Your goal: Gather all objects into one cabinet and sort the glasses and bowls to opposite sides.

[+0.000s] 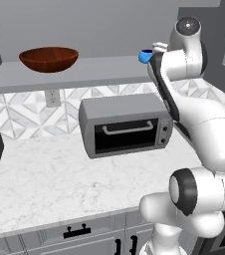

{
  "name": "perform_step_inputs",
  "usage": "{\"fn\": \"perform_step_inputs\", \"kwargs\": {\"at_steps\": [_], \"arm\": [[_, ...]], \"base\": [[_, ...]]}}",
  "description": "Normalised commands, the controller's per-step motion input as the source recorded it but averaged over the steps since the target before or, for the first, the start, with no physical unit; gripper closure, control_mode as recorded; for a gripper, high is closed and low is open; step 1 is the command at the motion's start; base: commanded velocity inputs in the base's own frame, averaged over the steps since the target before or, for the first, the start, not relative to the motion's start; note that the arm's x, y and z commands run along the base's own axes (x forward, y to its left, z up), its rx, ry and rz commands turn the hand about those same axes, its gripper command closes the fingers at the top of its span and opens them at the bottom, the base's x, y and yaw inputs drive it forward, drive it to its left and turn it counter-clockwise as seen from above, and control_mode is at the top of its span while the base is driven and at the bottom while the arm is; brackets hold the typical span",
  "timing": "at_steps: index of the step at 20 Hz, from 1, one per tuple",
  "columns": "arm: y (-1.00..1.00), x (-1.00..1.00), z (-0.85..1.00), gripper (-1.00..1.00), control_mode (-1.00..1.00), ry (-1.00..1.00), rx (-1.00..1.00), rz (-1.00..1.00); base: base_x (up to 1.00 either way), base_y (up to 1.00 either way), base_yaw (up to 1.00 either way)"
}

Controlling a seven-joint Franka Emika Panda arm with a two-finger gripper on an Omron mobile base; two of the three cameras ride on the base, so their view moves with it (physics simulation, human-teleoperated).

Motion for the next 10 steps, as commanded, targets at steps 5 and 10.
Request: {"fn": "perform_step_inputs", "kwargs": {"at_steps": [5, 10], "arm": [[-0.5, -0.18, -0.08, 1.0, -1.0, 0.07, 0.0, 0.04], [-0.37, -0.03, -0.07, 1.0, -1.0, 0.1, -0.04, 0.09]], "base": [[0.0, 0.0, 0.0], [0.0, 0.0, 0.0]]}}
